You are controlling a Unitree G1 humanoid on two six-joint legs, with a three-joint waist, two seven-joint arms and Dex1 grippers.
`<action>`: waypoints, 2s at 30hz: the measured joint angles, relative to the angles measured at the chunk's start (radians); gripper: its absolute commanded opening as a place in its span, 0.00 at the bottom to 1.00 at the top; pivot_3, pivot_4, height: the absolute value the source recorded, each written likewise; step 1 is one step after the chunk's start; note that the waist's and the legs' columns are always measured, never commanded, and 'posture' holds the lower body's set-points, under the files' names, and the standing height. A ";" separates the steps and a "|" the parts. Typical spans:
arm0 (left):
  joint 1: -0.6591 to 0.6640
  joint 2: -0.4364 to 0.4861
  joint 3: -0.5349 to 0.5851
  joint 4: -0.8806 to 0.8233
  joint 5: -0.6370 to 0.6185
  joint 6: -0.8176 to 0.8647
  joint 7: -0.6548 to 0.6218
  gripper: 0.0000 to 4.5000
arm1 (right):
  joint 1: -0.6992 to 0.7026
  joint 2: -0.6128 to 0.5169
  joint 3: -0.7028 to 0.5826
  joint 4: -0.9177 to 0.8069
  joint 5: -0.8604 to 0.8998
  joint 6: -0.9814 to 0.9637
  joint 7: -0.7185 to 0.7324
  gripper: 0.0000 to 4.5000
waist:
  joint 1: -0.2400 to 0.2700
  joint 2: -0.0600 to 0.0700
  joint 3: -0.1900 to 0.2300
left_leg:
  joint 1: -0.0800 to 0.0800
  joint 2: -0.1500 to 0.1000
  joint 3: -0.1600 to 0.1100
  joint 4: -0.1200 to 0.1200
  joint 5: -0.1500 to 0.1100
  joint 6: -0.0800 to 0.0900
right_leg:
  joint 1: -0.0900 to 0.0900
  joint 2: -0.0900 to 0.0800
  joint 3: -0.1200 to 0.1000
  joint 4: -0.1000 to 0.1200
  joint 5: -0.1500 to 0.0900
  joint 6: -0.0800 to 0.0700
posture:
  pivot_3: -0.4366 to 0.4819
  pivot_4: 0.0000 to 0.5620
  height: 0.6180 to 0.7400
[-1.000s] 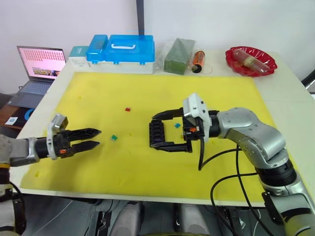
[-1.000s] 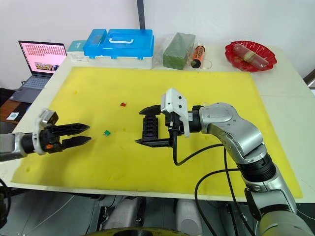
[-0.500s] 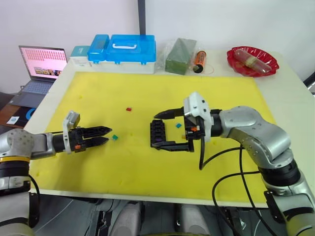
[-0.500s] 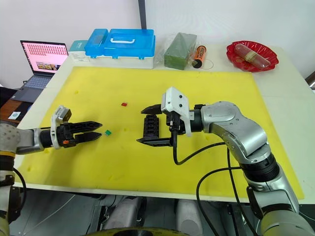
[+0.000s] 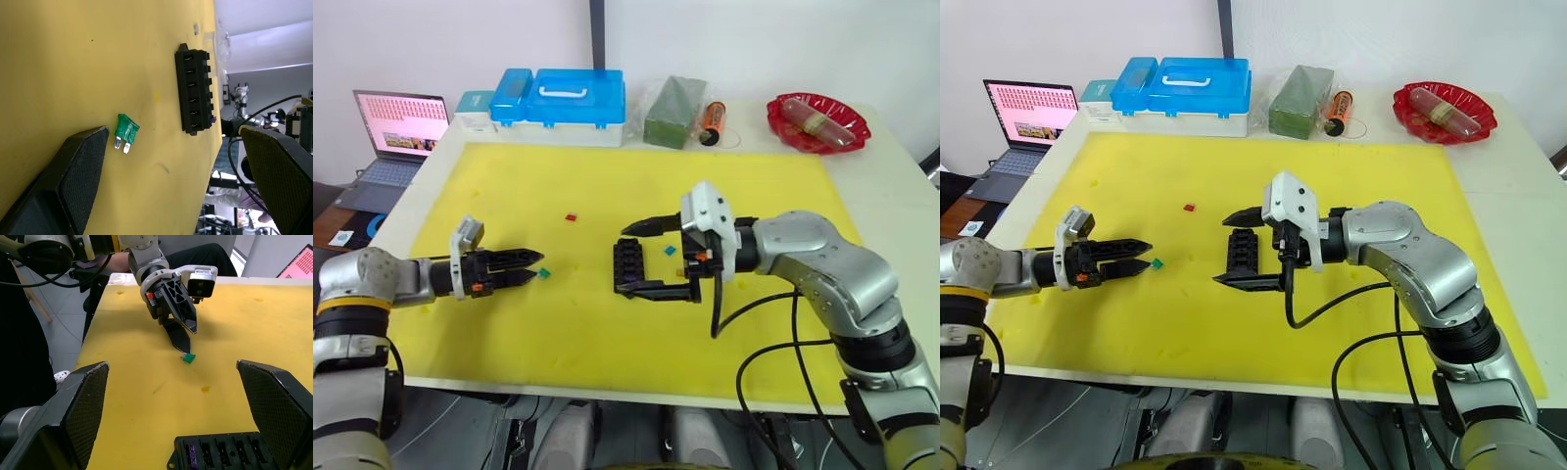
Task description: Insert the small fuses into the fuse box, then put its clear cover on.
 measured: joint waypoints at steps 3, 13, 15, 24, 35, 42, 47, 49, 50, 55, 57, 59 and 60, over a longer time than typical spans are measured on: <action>-0.008 -0.009 -0.018 0.000 0.016 -0.012 -0.016 1.00 | 0.000 0.000 -0.002 -0.004 0.005 0.002 -0.002 1.00 | -0.001 0.000 0.000 | 0.000 0.000 0.000 0.000 0.000 0.000 | 0.000 0.000 0.000 0.000 0.000 0.000 | 0.48 0.27 1.00; -0.008 -0.010 -0.051 0.004 0.074 -0.058 -0.053 0.85 | 0.014 -0.002 -0.004 -0.013 0.006 0.003 -0.012 1.00 | -0.002 0.001 0.000 | 0.000 0.000 0.000 0.000 0.000 0.000 | 0.000 0.000 0.000 0.000 0.000 0.000 | 0.48 0.27 1.00; -0.004 -0.011 -0.053 0.011 0.088 -0.060 -0.047 0.70 | 0.016 -0.002 -0.004 -0.015 0.006 0.003 -0.014 1.00 | -0.004 0.001 0.000 | 0.000 0.000 0.000 0.000 0.000 0.000 | 0.000 0.000 0.000 0.000 0.000 0.000 | 0.48 0.27 1.00; 0.037 -0.028 -0.050 -0.013 0.121 -0.084 -0.011 0.00 | 0.017 -0.002 -0.004 -0.020 0.006 0.002 -0.019 1.00 | -0.005 0.001 -0.001 | 0.001 0.000 0.001 -0.006 0.000 0.000 | -0.001 0.000 0.001 -0.002 0.000 0.000 | 0.48 0.27 1.00; 0.088 -0.007 -0.005 -0.088 0.081 -0.030 -0.021 0.00 | 0.017 -0.003 -0.004 -0.018 0.007 0.002 -0.017 1.00 | -0.013 0.004 -0.002 | 0.003 0.001 0.005 -0.010 0.000 -0.001 | -0.004 0.000 0.006 -0.002 0.000 0.000 | 0.48 0.27 1.00; 0.159 -0.037 0.121 -0.525 -0.067 -0.100 -0.036 0.00 | -0.035 0.019 -0.130 0.060 0.136 0.135 -0.074 1.00 | 0.003 0.000 0.000 | 0.001 0.001 0.003 -0.011 0.003 -0.005 | -0.004 -0.001 0.007 -0.005 0.000 -0.001 | 0.48 0.27 1.00; 0.132 -0.102 0.094 -0.716 -0.029 -0.328 0.010 0.00 | -0.028 0.016 -0.156 0.065 0.184 0.183 -0.091 0.90 | -0.002 0.000 -0.001 | 0.001 0.001 0.005 -0.012 0.003 -0.005 | -0.003 -0.001 0.007 -0.011 0.001 -0.001 | 0.48 0.27 1.00; 0.136 -0.132 0.059 -0.755 0.013 -0.451 -0.003 0.00 | -0.019 0.005 -0.157 0.077 0.182 0.183 -0.088 0.80 | -0.005 0.001 0.000 | 0.001 0.001 0.008 -0.014 0.003 -0.004 | -0.003 0.000 0.008 -0.014 0.001 0.000 | 0.48 0.27 1.00; 0.138 -0.151 0.047 -0.764 0.033 -0.508 -0.006 0.00 | -0.016 0.005 -0.157 0.078 0.181 0.181 -0.087 0.72 | -0.005 0.001 0.000 | 0.001 0.001 0.009 -0.014 0.002 -0.004 | -0.003 0.000 0.008 -0.014 0.002 0.000 | 0.48 0.27 1.00; 0.151 -0.184 -0.003 -0.773 0.122 -0.738 -0.039 0.00 | -0.008 0.005 -0.148 0.076 0.169 0.158 -0.084 0.55 | -0.003 0.000 0.000 | 0.001 0.001 0.011 -0.013 0.002 -0.003 | -0.003 0.000 0.009 -0.015 0.002 0.001 | 0.48 0.27 1.00; 0.151 -0.197 -0.021 -0.772 0.141 -0.799 -0.052 0.00 | -0.006 0.005 -0.145 0.076 0.168 0.152 -0.084 0.45 | -0.001 0.000 0.000 | 0.001 0.001 0.011 -0.013 0.002 -0.003 | -0.002 0.000 0.009 -0.016 0.003 0.002 | 0.48 0.27 1.00; 0.152 -0.205 -0.035 -0.769 0.146 -0.834 -0.063 0.00 | -0.006 0.006 -0.140 0.076 0.163 0.147 -0.085 0.45 | -0.001 0.000 0.000 | 0.001 0.001 0.011 -0.012 0.002 -0.002 | -0.002 0.000 0.009 -0.016 0.003 0.002 | 0.48 0.27 1.00; 0.152 -0.205 -0.037 -0.766 0.148 -0.849 -0.067 0.00 | -0.006 0.006 -0.134 0.076 0.160 0.146 -0.086 0.45 | -0.002 0.000 0.000 | 0.001 0.001 0.012 -0.012 0.002 -0.002 | -0.002 0.000 0.009 -0.016 0.003 0.003 | 0.48 0.27 1.00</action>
